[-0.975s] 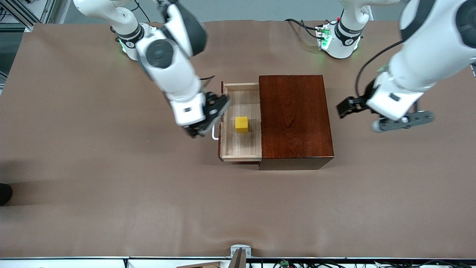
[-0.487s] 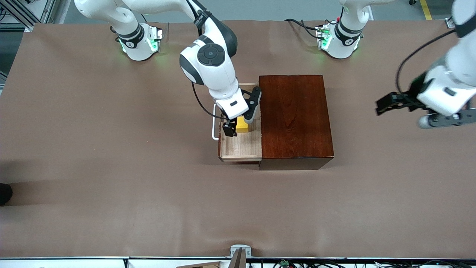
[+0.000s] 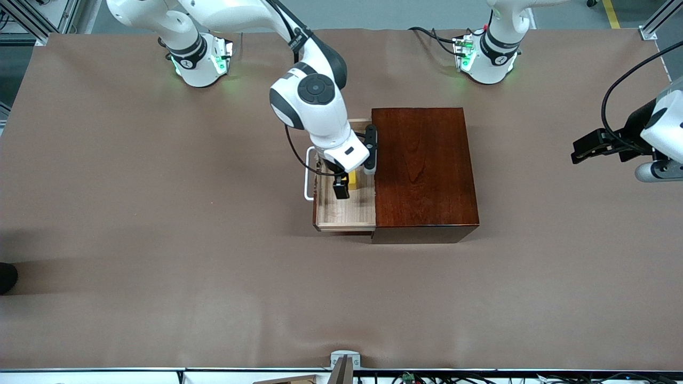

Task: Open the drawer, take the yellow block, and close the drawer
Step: 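Lower the right gripper into the drawer and grasp the yellow cube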

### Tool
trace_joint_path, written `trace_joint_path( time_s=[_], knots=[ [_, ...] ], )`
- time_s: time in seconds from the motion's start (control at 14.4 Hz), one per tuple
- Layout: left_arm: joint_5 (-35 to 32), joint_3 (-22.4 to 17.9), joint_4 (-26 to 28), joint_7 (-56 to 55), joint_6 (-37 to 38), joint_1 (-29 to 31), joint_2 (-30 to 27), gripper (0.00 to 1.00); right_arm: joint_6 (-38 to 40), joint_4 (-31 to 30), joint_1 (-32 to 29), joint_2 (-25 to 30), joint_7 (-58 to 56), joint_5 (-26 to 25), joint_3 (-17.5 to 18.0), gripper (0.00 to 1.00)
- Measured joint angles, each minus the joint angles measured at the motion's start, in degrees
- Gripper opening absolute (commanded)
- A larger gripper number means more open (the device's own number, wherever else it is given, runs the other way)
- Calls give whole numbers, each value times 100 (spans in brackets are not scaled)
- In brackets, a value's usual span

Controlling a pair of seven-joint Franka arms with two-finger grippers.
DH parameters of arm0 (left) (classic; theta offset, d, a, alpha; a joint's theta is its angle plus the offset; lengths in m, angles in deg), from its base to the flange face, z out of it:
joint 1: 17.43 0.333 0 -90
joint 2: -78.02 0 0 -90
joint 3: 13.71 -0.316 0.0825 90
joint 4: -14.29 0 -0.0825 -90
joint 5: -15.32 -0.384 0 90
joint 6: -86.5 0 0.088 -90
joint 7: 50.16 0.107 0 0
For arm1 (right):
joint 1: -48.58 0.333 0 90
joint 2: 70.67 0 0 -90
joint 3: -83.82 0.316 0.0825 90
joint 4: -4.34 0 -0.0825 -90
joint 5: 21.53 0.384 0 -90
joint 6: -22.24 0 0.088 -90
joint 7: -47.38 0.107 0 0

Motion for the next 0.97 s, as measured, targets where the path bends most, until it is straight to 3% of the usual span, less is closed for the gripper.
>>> trace_joint_path(
  time_s=[0.42, 0.97],
  knots=[
    [0, -138, 424, 323, -515, -80, -200, 100, 17, 7, 31, -122, -2, -3, -35, 100],
    [0, -149, 479, 331, -536, -59, -229, 100, 385, -1, 32, -192, 2, 6, -33, 100]
  ],
)
